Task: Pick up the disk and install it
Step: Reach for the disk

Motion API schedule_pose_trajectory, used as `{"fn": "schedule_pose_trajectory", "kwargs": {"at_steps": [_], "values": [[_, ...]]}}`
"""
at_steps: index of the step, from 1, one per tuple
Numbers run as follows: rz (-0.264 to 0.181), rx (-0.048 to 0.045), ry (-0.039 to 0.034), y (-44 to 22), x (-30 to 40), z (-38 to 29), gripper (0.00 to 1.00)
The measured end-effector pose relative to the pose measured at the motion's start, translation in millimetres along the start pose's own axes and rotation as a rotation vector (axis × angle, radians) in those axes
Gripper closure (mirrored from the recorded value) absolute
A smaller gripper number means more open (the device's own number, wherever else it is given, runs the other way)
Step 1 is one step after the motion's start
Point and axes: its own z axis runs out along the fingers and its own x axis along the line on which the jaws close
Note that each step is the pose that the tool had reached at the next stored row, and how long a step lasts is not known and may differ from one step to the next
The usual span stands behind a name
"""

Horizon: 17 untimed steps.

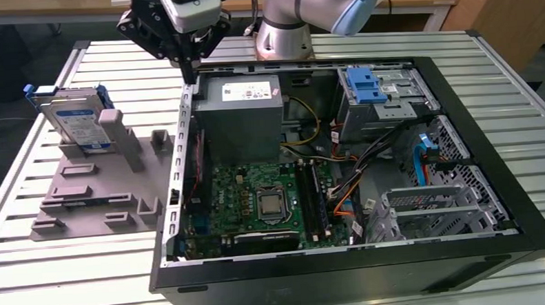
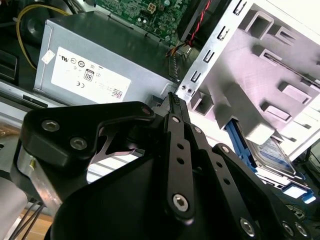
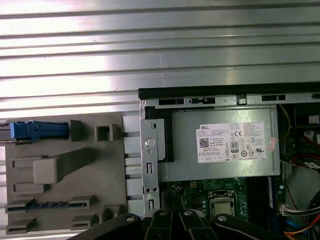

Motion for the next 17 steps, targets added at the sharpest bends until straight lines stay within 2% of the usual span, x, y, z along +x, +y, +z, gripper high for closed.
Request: {"fn": "schedule_pose_trajectory", "kwargs": {"at_steps": [17], "values": [[0.0, 0.0, 0.0, -0.6, 7.3, 0.7, 0.89]]}}
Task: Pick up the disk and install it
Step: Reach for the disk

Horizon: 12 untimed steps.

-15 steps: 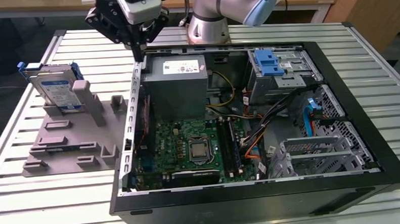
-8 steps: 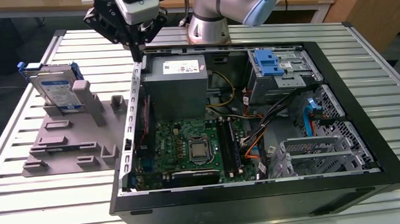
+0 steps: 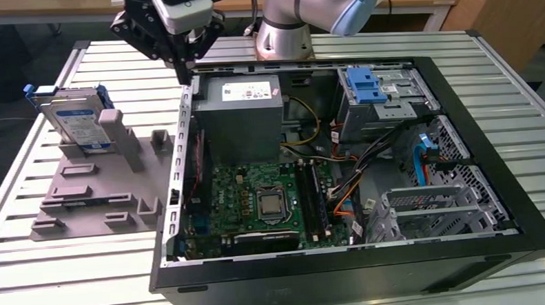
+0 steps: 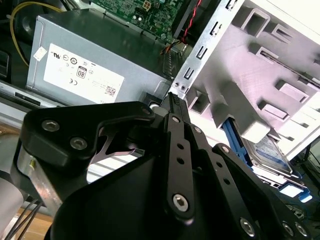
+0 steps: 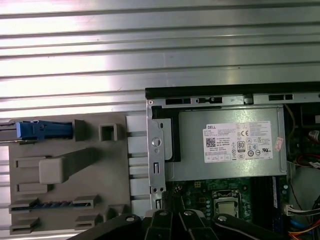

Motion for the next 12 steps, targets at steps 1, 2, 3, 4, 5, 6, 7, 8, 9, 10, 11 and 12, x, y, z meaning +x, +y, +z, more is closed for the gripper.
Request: {"fn": "schedule_pose_trajectory", "kwargs": {"at_steps": [1, 2, 3, 4, 5, 6, 7, 8, 9, 10, 11, 12], "values": [[0.0, 0.0, 0.0, 0.0, 0.4, 0.0, 0.89], [0.0, 0.0, 0.0, -0.1, 0.8, 0.1, 0.89], [0.0, 0.0, 0.0, -0.1, 1.3, 0.1, 0.89], [0.0, -0.0001, -0.0001, -0.1, 1.7, 0.2, 0.89], [0.0, 0.0, 0.0, -0.2, 2.1, 0.2, 0.89], [0.0, -0.0001, 0.0, -0.2, 2.5, 0.3, 0.89], [0.0, 0.0, 0.0, -0.3, 3.7, 0.4, 0.89], [0.0, 0.0, 0.0, -0.3, 4.1, 0.4, 0.89], [0.0, 0.0, 0.0, -0.4, 4.5, 0.4, 0.89], [0.0, 0.0, 0.0, -0.4, 5.0, 0.5, 0.89], [0.0, -0.0001, 0.0, -0.4, 5.4, 0.6, 0.89], [0.0, -0.0001, -0.0001, -0.5, 5.9, 0.6, 0.89]]}}
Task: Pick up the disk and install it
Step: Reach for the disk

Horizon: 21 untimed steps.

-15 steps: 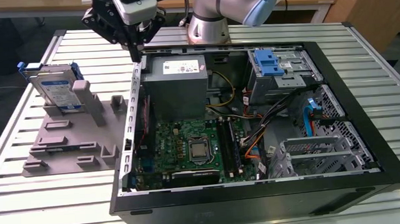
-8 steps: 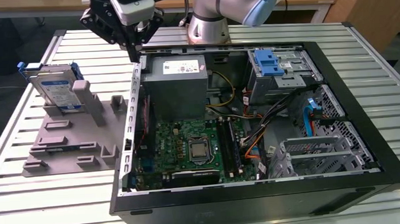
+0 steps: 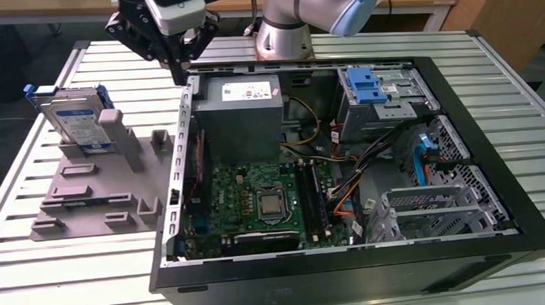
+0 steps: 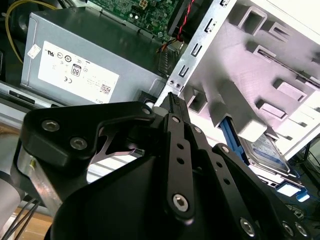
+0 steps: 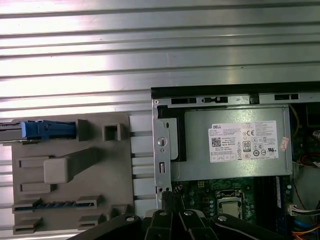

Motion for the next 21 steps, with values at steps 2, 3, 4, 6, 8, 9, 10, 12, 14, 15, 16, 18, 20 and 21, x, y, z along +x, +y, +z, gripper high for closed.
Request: {"fn": "schedule_pose_trajectory", "kwargs": {"at_steps": [2, 3, 4, 6, 8, 9, 10, 12, 14, 15, 16, 18, 20, 21], "values": [[0.0, 0.0001, 0.0, -0.1, 0.9, 0.1, 0.89], [0.0, 0.0001, 0.0001, -0.1, 1.3, 0.1, 0.89], [0.0, 0.0001, 0.0001, -0.1, 1.7, 0.1, 0.89], [0.0, 0.0001, 0.0001, -0.2, 2.6, 0.2, 0.89], [0.0, 0.0001, 0.0001, -0.3, 3.4, 0.3, 0.89], [0.0, 0.0001, 0.0001, -0.3, 3.9, 0.4, 0.89], [0.0, 0.0001, 0.0001, -0.3, 4.3, 0.4, 0.89], [0.0, 0.0001, 0.0001, -0.4, 5.1, 0.5, 0.89], [0.0, 0.0001, 0.0001, -0.5, 5.9, 0.5, 0.89], [0.0, 0.0001, 0.0001, -0.5, 6.3, 0.6, 0.89], [0.0, 0.0001, 0.0001, -0.5, 6.7, 0.6, 0.89], [0.0, 0.0001, 0.0001, -0.6, 7.5, 0.8, 0.89], [0.0, 0.0001, 0.0001, -0.7, 8.3, 0.9, 0.89], [0.0, 0.0001, 0.0002, -0.7, 8.7, 0.9, 0.89]]}}
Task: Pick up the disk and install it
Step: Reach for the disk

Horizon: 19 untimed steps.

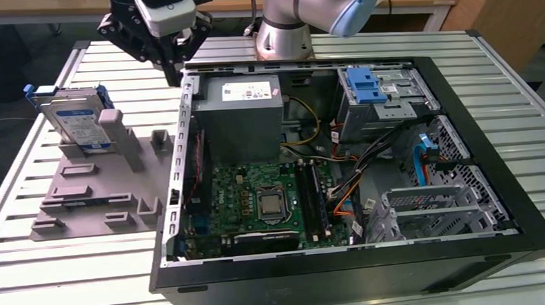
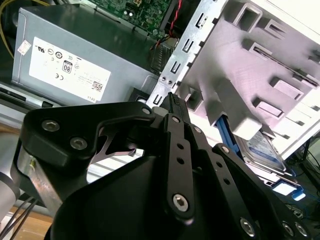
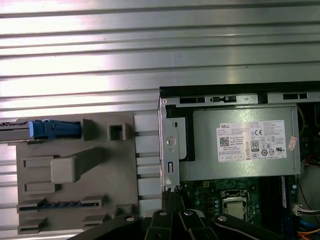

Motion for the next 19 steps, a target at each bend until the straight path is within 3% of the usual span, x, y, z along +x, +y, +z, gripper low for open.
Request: {"fn": "schedule_pose_trajectory", "kwargs": {"at_steps": [19], "values": [[0.0, 0.0, 0.0001, -0.6, 7.7, 0.8, 0.89]]}}
